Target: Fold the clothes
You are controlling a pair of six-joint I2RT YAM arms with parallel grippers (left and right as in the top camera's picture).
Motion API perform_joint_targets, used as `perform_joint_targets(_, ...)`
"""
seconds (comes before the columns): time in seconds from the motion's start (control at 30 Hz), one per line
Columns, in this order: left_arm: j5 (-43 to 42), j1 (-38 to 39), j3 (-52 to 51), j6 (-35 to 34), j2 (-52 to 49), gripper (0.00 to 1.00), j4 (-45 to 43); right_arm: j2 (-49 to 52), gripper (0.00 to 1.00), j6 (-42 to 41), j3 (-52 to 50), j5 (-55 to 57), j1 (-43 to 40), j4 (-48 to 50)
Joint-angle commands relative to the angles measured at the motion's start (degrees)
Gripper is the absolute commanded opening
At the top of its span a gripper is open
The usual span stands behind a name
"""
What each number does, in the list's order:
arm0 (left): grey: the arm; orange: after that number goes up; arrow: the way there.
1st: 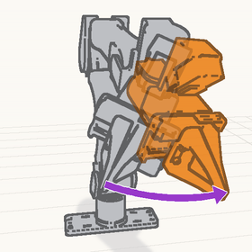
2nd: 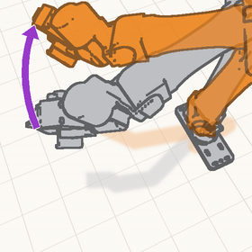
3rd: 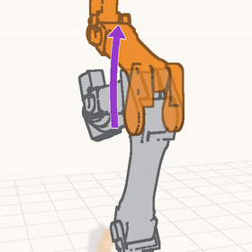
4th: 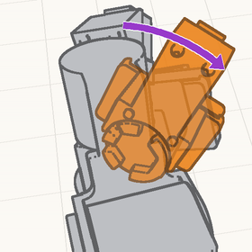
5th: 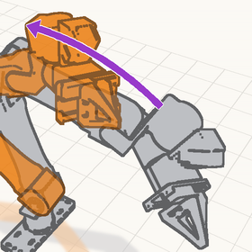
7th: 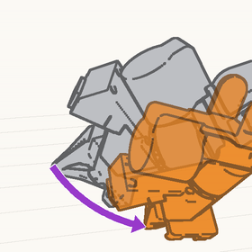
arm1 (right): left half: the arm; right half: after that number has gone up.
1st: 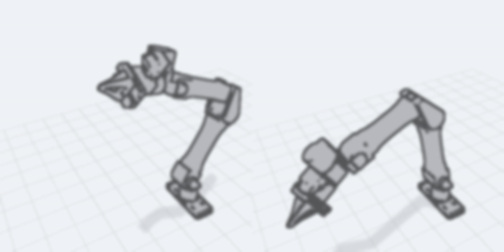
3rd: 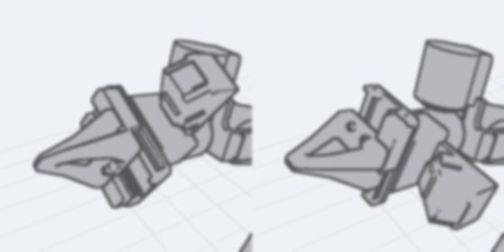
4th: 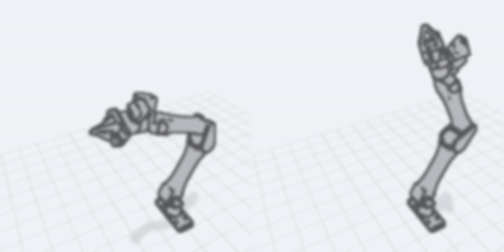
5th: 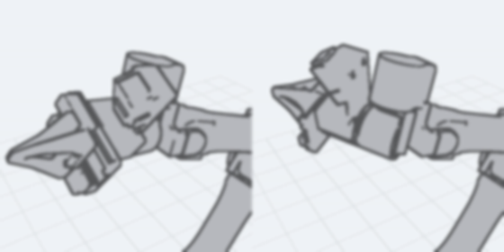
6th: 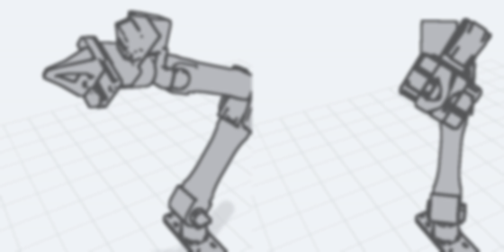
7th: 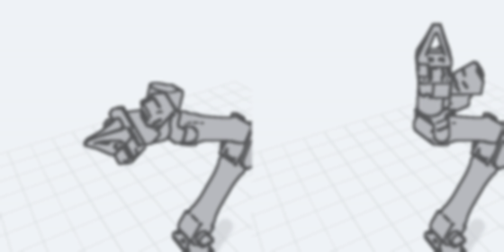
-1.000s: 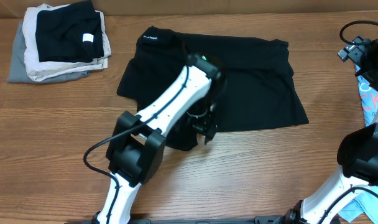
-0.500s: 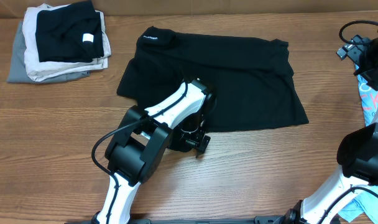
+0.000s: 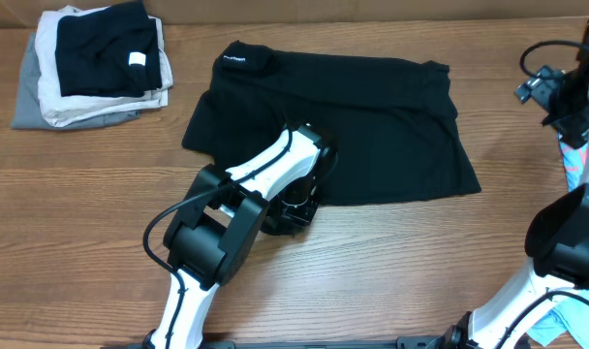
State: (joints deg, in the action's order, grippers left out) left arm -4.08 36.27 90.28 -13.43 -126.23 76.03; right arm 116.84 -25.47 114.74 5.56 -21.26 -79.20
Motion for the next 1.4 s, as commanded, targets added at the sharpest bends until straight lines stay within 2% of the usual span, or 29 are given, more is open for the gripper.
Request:
perform_joint_targets(0.0, 0.3, 0.0, -0.3, 0.1, 0.3, 0.04, -0.2, -1.6, 0.99, -0.2, -4.8, -0.4, 0.2, 2.1)
perform_joint_targets(0.17, 2.7, -0.4, 0.4, -1.5, 0.4, 0.04, 3.6, -1.6, 0.95, 0.4, -8.0, -3.4, 0.2, 2.8)
perform_joint_targets(0.27, 3.0, -0.4, 0.7, -1.6, 0.7, 0.04, 6.0, -1.6, 0.82, 0.5, -9.1, -4.7, 0.2, 2.1)
perform_joint_targets(0.33, 3.0, -0.4, 0.7, -1.7, 1.3, 0.04, 6.8, -1.6, 0.78, 0.6, -10.7, -5.5, 0.3, 1.6)
perform_joint_targets(0.53, 3.6, -0.7, 0.7, -2.0, 5.4, 0.04, 7.0, -1.6, 0.68, 12.3, -20.3, -19.8, 0.7, 2.5)
perform_joint_targets(0.67, 3.7, -1.1, 0.7, -2.0, 7.2, 0.04, 6.5, -1.6, 0.67, 15.1, -27.0, -21.1, 1.7, 4.0)
perform_joint_targets(0.8, 3.7, -1.1, 0.6, -2.0, 7.2, 0.04, 6.4, -1.6, 0.68, 15.0, -34.6, -21.2, 2.8, 9.7)
perform_joint_targets(1.07, 3.7, -1.1, 0.6, -2.0, 7.2, 0.04, 6.4, -1.6, 0.67, 13.2, -42.2, -21.1, 4.0, 15.3)
perform_joint_targets(1.13, 4.2, -1.1, 0.6, -2.0, 7.2, 0.04, 6.4, -1.6, 0.63, 13.0, -43.3, -21.0, 4.1, 17.2)
perform_joint_targets(1.23, 4.7, -1.1, 0.6, -2.0, 7.2, 0.04, 6.4, -1.6, 0.42, 11.4, -43.6, -20.9, 4.1, 19.2)
perform_joint_targets(1.33, 4.7, -1.1, 0.6, -2.0, 7.2, 0.04, 6.3, -1.6, 0.31, 10.2, -43.6, -20.7, 4.1, 22.2)
perform_joint_targets(1.37, 4.7, -1.1, 0.6, -2.0, 7.2, 0.04, 6.2, -1.6, 0.25, 10.2, -43.6, -20.7, 4.1, 23.0)
